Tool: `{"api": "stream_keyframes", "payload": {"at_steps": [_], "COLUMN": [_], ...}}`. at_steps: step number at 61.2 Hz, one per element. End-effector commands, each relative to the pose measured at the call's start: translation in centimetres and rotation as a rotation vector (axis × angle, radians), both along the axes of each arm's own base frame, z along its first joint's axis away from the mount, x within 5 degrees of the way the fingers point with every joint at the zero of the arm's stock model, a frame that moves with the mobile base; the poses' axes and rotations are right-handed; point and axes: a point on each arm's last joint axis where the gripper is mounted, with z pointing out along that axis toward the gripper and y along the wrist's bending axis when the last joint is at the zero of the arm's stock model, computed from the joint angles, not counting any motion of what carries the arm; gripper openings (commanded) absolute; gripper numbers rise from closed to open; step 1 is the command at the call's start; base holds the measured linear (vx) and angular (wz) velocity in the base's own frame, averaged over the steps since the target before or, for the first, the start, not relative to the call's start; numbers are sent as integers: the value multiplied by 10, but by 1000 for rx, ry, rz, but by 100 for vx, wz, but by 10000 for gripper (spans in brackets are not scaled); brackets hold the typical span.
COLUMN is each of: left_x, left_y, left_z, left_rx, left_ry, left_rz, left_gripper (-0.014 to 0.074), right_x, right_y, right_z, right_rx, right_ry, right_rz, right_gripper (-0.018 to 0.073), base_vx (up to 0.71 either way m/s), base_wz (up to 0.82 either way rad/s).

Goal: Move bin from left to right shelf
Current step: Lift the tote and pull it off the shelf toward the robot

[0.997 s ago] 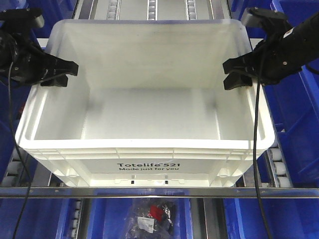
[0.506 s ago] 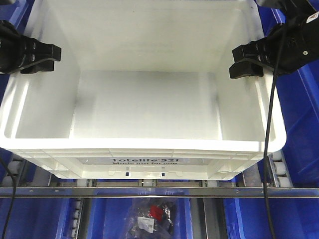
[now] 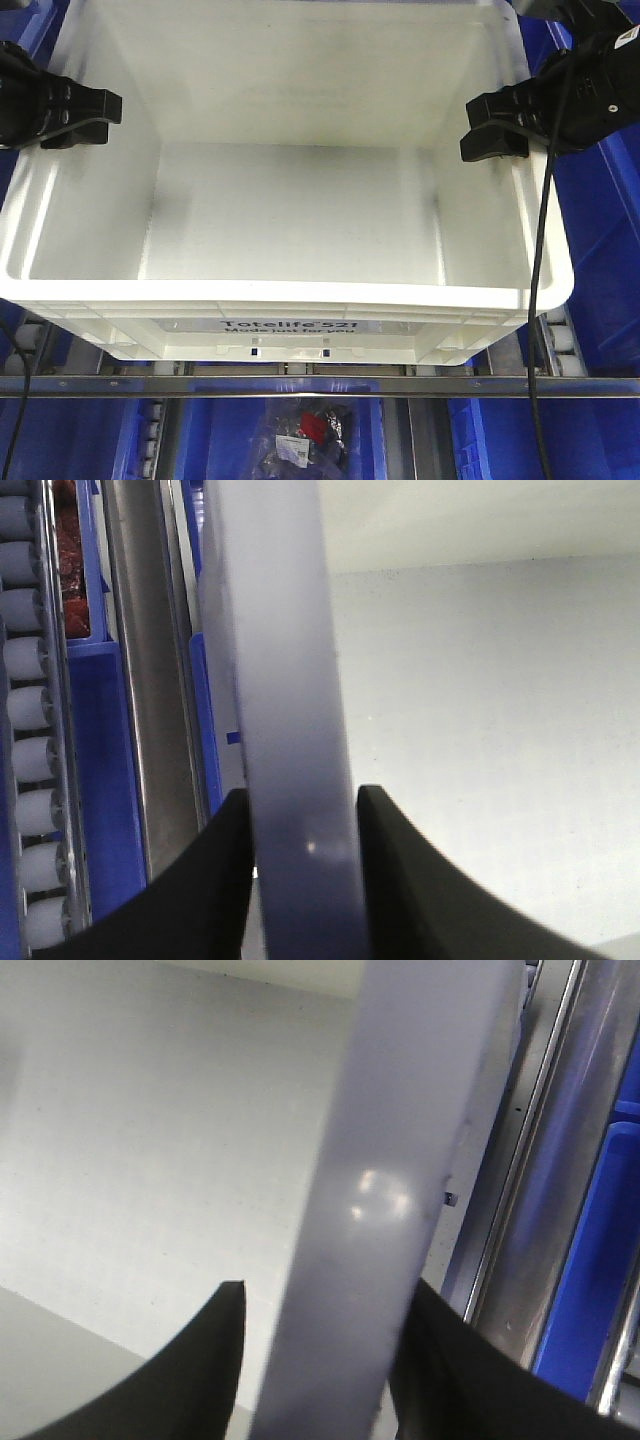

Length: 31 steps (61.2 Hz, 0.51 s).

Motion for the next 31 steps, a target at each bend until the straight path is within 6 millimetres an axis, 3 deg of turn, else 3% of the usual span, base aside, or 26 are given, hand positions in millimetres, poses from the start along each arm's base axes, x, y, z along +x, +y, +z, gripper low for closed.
{"api": "stream_keyframes", "payload": {"at_steps": [1, 31], "left_x": [-5, -5], "left_y": [2, 2], "left_z": [32, 32], "left_rx": [-13, -13], "left_ry": [-186, -186], "left_rz": [-17, -16], "left_gripper": [-8, -8], "right_x": [-7, -7], "right_y": [-4, -4], "right_z": [30, 30], "right_rx": [3, 3], "right_ry": [-157, -154], "right_rz": [2, 3], "right_gripper": [-4, -4], "base_vx": [0, 0], "base_wz": [0, 0]}}
